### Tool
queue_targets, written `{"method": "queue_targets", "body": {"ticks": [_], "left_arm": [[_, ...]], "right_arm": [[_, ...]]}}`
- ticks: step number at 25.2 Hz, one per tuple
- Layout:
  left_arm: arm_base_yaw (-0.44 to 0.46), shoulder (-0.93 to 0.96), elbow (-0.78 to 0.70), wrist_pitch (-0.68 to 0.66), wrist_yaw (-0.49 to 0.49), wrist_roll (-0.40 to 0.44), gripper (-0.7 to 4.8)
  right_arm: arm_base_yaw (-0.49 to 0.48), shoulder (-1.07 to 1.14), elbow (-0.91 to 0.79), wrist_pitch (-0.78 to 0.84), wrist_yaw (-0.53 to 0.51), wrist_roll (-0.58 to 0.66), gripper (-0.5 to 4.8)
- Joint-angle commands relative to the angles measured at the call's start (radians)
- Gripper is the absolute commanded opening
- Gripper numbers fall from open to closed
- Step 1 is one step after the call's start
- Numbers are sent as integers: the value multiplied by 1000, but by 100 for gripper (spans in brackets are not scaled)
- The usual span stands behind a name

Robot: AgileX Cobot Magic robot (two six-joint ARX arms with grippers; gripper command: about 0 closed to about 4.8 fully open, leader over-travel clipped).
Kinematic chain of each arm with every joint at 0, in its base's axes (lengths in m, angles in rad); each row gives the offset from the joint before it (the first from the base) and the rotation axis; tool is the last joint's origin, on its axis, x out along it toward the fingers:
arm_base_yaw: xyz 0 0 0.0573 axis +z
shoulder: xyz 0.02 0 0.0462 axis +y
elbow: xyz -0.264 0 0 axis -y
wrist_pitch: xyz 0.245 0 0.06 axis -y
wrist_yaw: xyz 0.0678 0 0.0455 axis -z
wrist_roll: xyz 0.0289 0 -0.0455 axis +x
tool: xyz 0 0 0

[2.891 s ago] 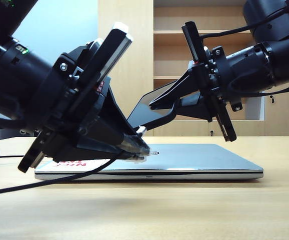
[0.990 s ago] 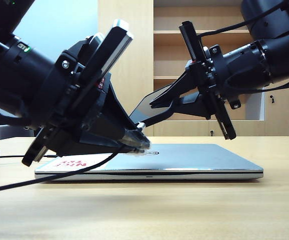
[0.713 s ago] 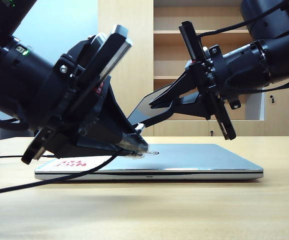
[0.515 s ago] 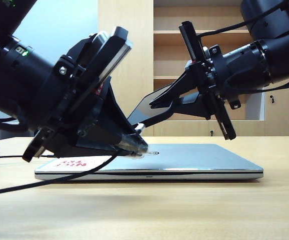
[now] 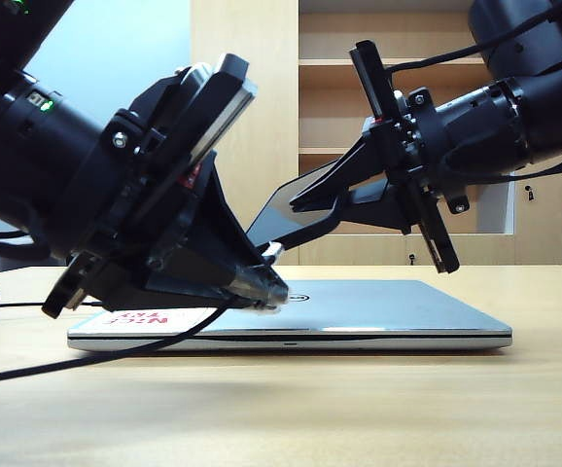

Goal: Pick up the charging cable and the phone, plug the charging cable into the charging port on the phone, and finally place them back on the table.

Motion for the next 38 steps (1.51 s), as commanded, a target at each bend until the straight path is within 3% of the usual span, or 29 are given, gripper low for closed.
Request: {"method": "queue_targets", "body": {"ticks": [1,18,31,32,35,38], "left_arm": [[2,-3,7,31,-8,5,-6],[2,-3,7,62,-8,5,-6],[1,-3,8,77,-8,1,-4],[1,-3,8,77,-8,1,8],[1,-3,9,76,-8,1,222],[1,-11,10,77,-8,1,248]], "right_arm": [[6,-8,5,13,-48,-36,-6],[5,-8,5,-4,-49,91,-6],[5,-8,5,5,-32,21,-6],[5,-8,5,18,-29,21,-6],[4,-8,5,60,-12,21,-6],[4,-8,5,64,3,21,-6]]}}
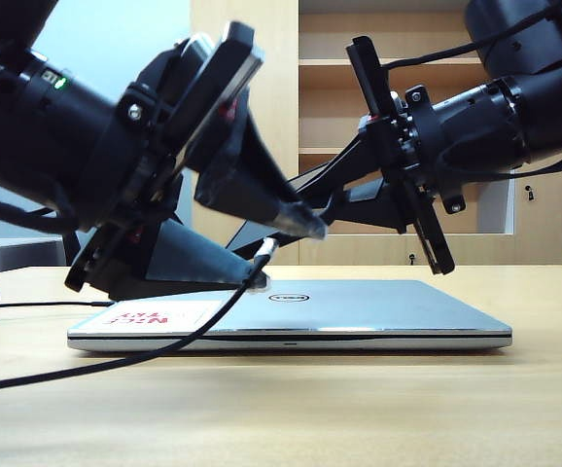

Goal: Pick up the charging cable and the phone, plug the charging cable into the charging port on the phone, and finally place them back on the table.

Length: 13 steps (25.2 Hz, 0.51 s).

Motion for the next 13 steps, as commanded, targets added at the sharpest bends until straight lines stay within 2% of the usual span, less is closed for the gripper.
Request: {"method": "queue_targets", "body": {"ticks": [1,8,10,11,12,13], "left_arm": [[-1,-18,3,5,0,1,248],[0,-101,48,-54,0,6,246],[0,-127,76,-99,0,30,237],[0,-146,111,-157,0,69,230],[0,-154,136,-192,0,92,182],[1,-161,156,-219,0,108,108]], "right_arm": [[-3,-8,6,59,13,-7,-6],[-47,-24,6,61,56,-25,-6],[-71,-40,6,51,69,-38,-6],[-97,-61,6,23,80,-62,-6],[-117,-77,7,-5,82,-78,-6],[-137,-93,9,-36,85,-90,-6]]}}
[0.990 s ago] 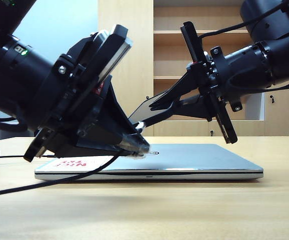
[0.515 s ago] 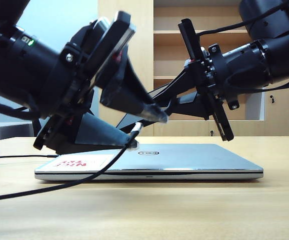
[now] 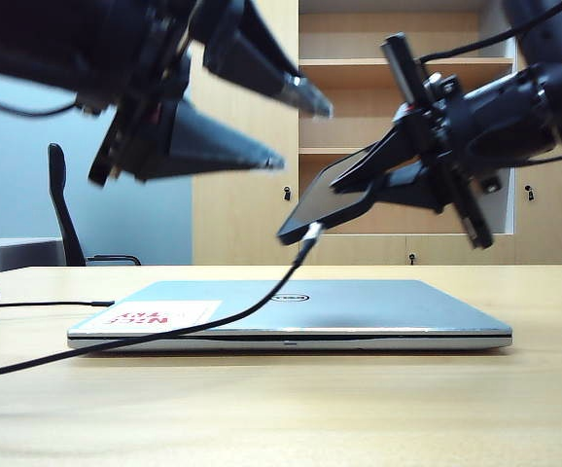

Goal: Pick up the charging cable and the phone, plug the charging cable into the charging port on the phone, and finally place them back on the table.

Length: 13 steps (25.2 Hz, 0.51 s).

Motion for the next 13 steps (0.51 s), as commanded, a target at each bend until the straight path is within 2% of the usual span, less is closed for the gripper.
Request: {"method": "queue_targets", "body": {"ticks": [1,2,7,10,13], "left_arm": [[0,-21,59,-98,3,71,30],[0,-27,74,-115,3,79,-14],[10,-45,150,-204,3,107,-6],[65,-48,239,-400,3,166,-6],[134,-64,283,-501,3,216,-6]], "right_arm": [[-54,-50,18,-77,4,-63,-6],[-69,-65,26,-123,4,-84,-6],[-167,-124,128,-487,8,-279,-6],[-266,-125,255,-798,6,-424,-6],[-332,-124,321,-923,-6,-487,-6]]}}
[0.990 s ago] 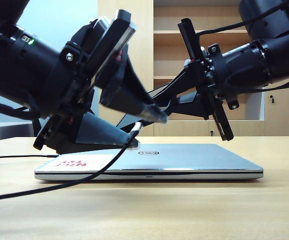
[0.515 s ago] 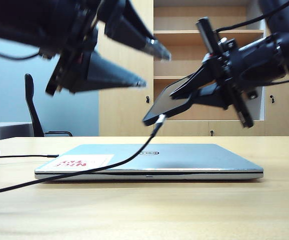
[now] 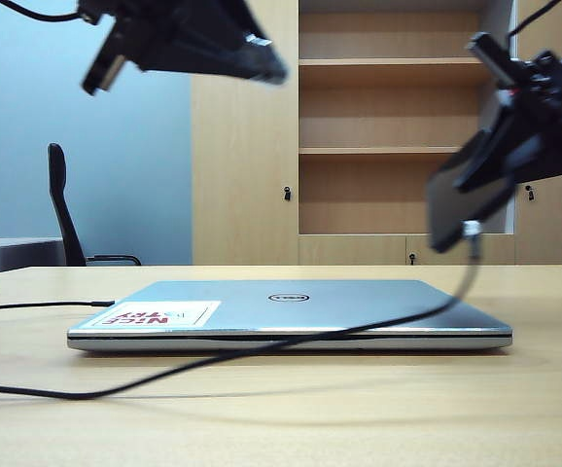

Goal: Pick up the charging cable and the phone, plug the charging cable into the charging port on the phone, and finally place them back on the table.

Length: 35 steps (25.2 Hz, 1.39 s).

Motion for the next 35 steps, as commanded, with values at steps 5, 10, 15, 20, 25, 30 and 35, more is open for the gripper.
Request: {"method": "queue_targets", "body": {"ticks": [5,10,15,20,25,30,35], "left_arm": [[168,-76,37,-115,-1,88,-6],[253,-129,37,-138,-1,156,-6],[299,-151,37,-156,-1,181,-6],[299,-150,37,-156,-1,181,-6],[299,-150,37,-156,-1,180,-6],[299,-151,37,-156,-1,180,-6],[299,-151,37,-165,-1,180,-6]], "right_arm": [[-125,28,113,-174,-24,-101,-6],[-137,113,152,-186,-29,-128,-6],[-134,230,162,-201,-21,-153,-6],[-134,307,162,-201,-21,-153,-6],[-137,349,162,-212,-19,-153,59],[-140,348,175,-230,-15,-154,222],[-152,340,237,-323,72,-192,221]]}}
